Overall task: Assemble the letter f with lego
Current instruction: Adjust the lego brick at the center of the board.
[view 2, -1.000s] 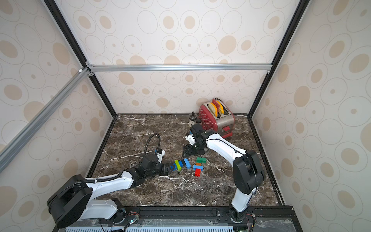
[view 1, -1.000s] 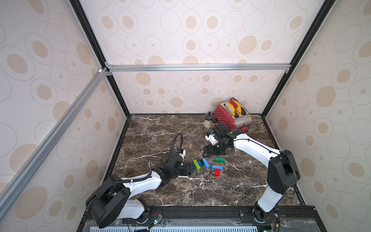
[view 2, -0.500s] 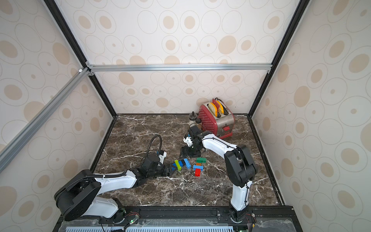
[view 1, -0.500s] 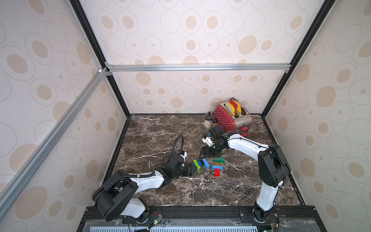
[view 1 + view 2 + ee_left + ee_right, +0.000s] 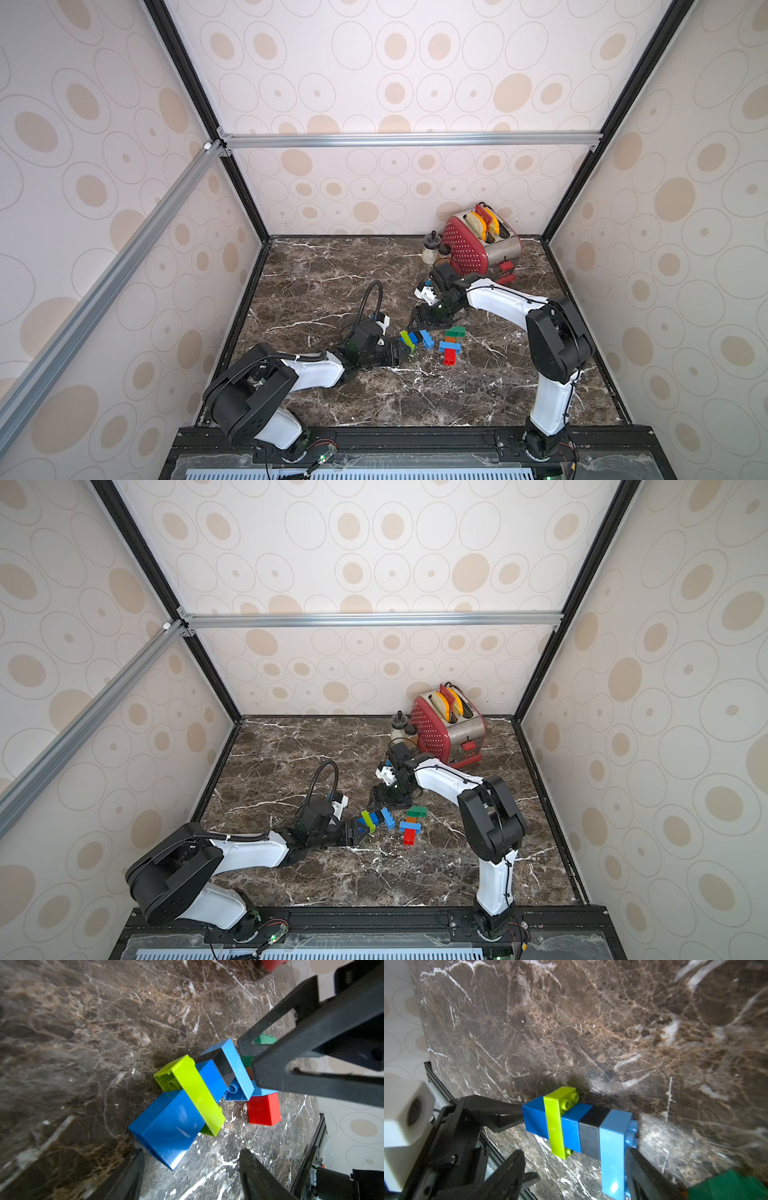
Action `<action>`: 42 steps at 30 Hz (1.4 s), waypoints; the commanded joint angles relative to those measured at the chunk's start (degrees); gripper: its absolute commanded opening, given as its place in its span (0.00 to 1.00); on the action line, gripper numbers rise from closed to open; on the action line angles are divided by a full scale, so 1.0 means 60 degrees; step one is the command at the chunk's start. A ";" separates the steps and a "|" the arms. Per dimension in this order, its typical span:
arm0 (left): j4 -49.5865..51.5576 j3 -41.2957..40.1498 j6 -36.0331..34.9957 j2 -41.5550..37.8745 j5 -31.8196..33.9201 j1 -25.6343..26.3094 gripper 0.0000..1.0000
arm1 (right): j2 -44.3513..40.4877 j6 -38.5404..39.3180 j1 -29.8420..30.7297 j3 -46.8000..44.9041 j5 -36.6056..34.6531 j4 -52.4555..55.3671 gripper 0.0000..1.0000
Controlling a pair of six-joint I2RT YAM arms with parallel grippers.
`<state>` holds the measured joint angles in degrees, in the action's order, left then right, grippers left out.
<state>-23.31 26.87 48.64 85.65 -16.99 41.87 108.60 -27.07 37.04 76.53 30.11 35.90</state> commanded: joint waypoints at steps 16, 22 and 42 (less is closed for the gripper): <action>-0.0843 0.0382 0.0169 0.0347 -0.0582 0.0077 0.73 | 0.0743 -0.0126 0.0284 0.0203 0.0506 -0.0197 0.78; -0.0978 0.0306 0.0292 0.0533 -0.0569 0.0125 0.72 | 0.1028 -0.0103 0.0430 0.0567 0.0553 -0.0080 0.78; -0.0533 -0.0576 0.0528 -0.0594 -0.0068 0.0507 0.73 | 0.2316 -0.0152 0.0951 0.2196 0.1164 -0.0146 0.78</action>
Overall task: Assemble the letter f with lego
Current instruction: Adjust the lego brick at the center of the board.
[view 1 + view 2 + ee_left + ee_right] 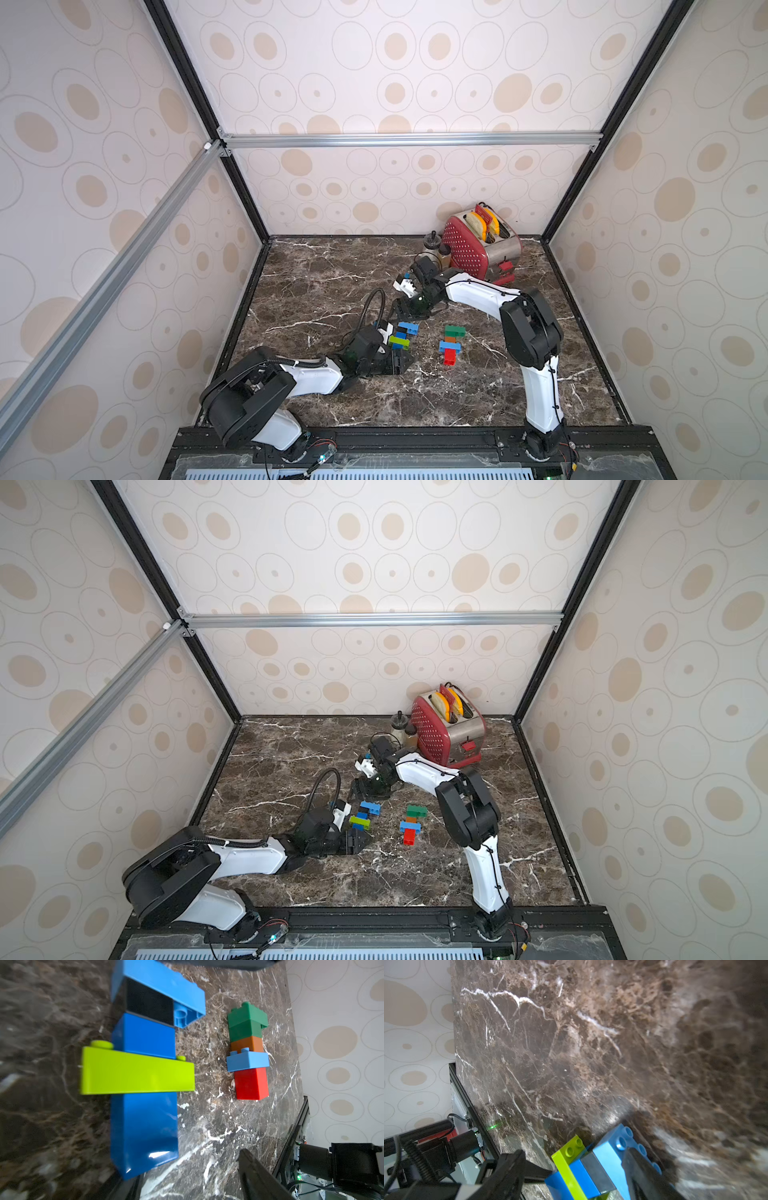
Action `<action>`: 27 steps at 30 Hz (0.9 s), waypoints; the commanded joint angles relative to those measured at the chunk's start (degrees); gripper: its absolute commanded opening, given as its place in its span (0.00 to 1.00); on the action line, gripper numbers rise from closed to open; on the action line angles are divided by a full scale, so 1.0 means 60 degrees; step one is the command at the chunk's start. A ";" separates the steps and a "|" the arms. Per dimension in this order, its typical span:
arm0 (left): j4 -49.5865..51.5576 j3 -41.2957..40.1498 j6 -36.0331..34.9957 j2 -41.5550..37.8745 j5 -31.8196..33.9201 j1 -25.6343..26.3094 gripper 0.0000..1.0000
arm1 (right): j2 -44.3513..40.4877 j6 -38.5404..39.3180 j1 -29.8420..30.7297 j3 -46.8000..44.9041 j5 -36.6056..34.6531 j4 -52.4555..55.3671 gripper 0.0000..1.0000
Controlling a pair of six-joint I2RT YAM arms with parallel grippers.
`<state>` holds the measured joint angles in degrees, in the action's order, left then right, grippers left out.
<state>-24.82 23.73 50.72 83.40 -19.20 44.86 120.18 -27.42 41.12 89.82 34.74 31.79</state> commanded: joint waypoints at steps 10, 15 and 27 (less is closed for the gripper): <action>0.1585 -0.0192 -0.0220 -0.1501 0.1327 0.0009 0.80 | -0.0097 0.0356 0.0186 0.0399 -0.0530 0.1161 0.79; 0.2581 -0.0089 -0.0467 -0.2179 0.1660 -0.0049 0.88 | -0.0332 0.0406 -0.0082 0.0567 -0.0559 0.1311 0.81; 0.7170 0.0391 -0.0561 -0.4351 0.3441 -0.0081 0.99 | -0.2917 0.0940 -0.1065 0.0322 -0.2826 0.2299 1.00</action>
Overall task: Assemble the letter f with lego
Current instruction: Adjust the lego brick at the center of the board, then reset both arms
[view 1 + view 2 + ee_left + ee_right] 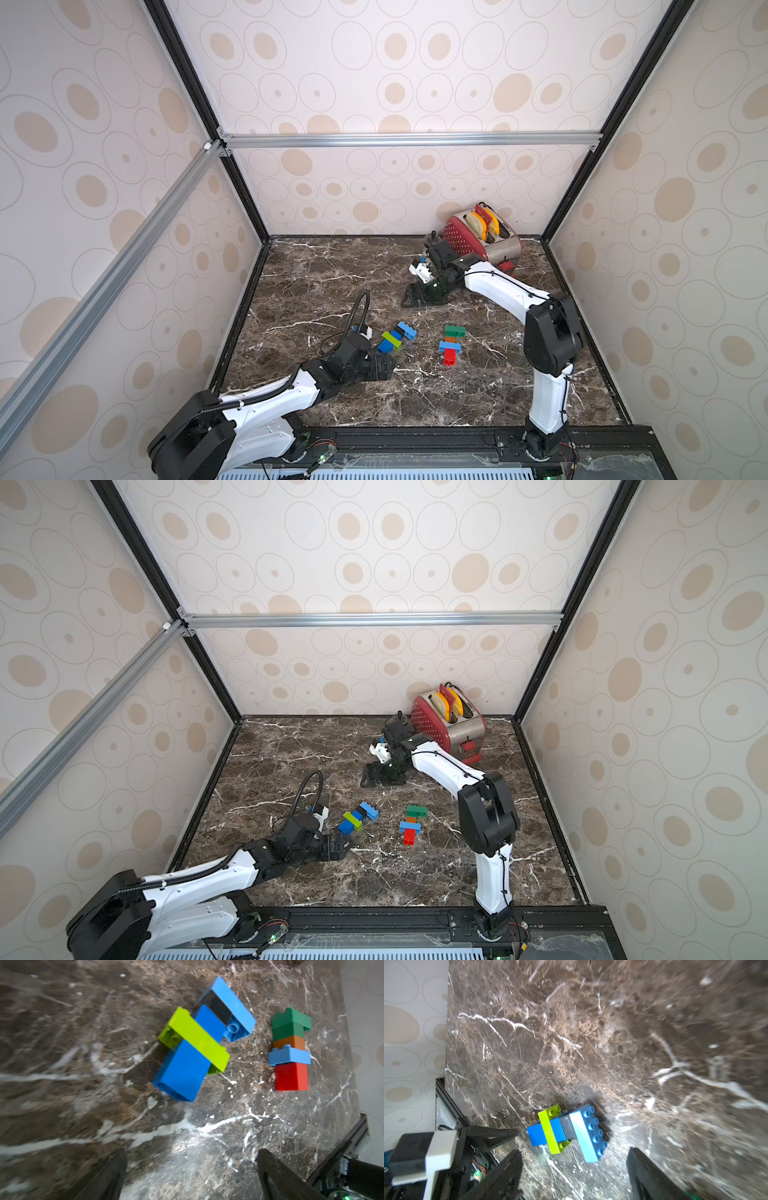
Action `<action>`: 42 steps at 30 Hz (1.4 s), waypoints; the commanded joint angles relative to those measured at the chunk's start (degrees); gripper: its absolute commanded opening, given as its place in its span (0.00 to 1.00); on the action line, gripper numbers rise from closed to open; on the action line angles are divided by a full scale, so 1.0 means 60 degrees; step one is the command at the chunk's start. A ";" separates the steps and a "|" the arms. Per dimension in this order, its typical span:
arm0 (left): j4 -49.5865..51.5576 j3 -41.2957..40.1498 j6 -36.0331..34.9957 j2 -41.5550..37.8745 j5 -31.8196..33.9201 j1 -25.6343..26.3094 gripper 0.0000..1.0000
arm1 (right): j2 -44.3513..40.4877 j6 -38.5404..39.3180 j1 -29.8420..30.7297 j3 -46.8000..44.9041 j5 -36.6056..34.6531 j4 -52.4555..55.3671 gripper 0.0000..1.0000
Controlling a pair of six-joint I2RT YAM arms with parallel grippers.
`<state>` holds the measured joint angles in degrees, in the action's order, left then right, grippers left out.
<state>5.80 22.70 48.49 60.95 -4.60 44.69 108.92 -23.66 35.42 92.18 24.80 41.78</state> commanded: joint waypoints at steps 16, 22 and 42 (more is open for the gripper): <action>-0.3342 0.0585 -0.4360 -0.0018 0.8956 -0.4333 0.99 | -0.5321 0.1267 -0.2914 -0.4573 -0.6212 -0.2747 1.00; -0.5381 0.0356 -0.6534 0.0521 0.8297 -0.6075 0.99 | -0.6613 0.3306 -0.4154 -0.7897 -0.6481 -0.7021 1.00; -0.9681 -0.0003 -0.7252 0.4676 0.3987 -0.7470 0.99 | -0.3222 0.4240 -0.6062 -1.2145 -0.3838 -1.6805 1.00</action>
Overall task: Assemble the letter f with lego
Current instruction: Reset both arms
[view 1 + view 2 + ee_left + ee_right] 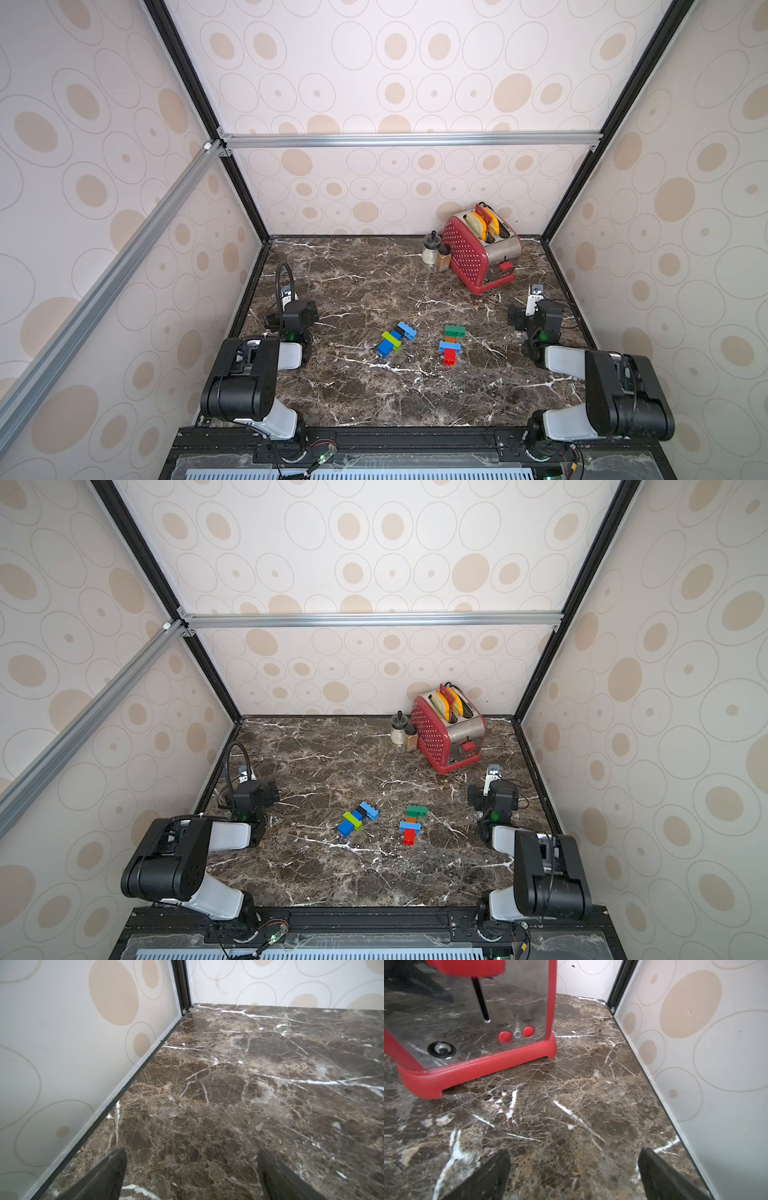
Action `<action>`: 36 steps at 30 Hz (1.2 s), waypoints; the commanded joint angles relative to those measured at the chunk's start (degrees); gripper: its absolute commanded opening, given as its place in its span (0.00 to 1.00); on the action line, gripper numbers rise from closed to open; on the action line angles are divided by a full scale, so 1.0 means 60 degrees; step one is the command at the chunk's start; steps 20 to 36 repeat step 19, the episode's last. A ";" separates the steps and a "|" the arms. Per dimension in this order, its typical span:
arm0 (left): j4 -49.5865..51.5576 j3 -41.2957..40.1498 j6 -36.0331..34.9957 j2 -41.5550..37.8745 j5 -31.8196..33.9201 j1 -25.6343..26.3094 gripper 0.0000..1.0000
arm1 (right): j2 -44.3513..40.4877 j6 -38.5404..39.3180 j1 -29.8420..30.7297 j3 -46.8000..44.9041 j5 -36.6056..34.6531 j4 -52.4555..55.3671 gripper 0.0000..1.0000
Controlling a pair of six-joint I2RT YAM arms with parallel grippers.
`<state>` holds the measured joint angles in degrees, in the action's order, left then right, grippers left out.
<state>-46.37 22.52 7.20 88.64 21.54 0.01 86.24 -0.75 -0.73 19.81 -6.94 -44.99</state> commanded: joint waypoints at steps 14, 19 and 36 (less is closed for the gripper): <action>-0.0651 0.0113 -0.0502 -0.0077 -0.0089 0.0159 0.99 | 0.0426 0.0707 0.0101 0.0861 0.1877 0.0128 1.00; -0.0640 0.0128 -0.0497 -0.0057 -0.0078 0.0159 0.99 | 0.0382 0.0671 0.0028 0.0949 0.1977 0.0438 1.00; -0.0640 0.0128 -0.0497 -0.0057 -0.0078 0.0159 0.99 | 0.0382 0.0671 0.0028 0.0949 0.1977 0.0438 1.00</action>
